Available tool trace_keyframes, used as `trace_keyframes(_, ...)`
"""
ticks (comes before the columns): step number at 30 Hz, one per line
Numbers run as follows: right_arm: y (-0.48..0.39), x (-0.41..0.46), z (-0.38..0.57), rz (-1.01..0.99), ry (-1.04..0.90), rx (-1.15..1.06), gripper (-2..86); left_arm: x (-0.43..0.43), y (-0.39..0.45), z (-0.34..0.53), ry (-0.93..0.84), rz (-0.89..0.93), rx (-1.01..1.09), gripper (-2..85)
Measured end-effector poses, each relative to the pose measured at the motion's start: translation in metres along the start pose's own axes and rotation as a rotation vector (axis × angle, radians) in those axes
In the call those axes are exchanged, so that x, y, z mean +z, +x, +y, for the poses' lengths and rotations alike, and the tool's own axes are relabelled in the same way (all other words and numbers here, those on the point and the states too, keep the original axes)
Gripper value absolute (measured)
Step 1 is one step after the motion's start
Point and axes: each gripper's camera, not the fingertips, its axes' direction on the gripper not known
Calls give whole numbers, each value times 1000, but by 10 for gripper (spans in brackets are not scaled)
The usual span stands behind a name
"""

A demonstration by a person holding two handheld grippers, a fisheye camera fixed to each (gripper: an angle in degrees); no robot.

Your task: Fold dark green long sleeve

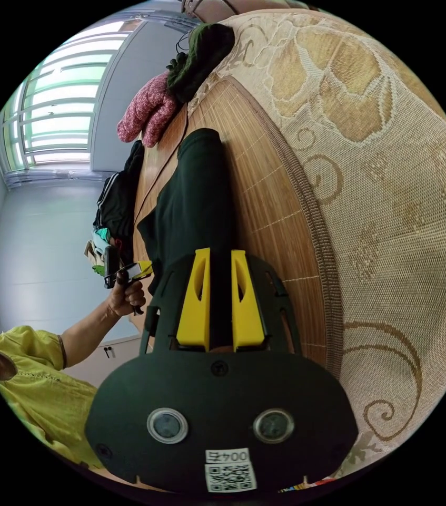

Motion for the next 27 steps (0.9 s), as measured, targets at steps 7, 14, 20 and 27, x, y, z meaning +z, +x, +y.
trace_keyframes(7,-64,18,12,145,25,-81,65,-1,75,13,36,-262,124,70)
trace_keyframes(14,-171,23,11,357,82,-290,65,-18,186,20,129,-430,357,61)
trace_keyframes(20,-236,-5,-41,341,255,-372,65,-69,277,-30,258,-436,498,61)
trace_keyframes(27,-296,-14,-147,388,481,-430,69,-117,367,-147,443,-534,630,84)
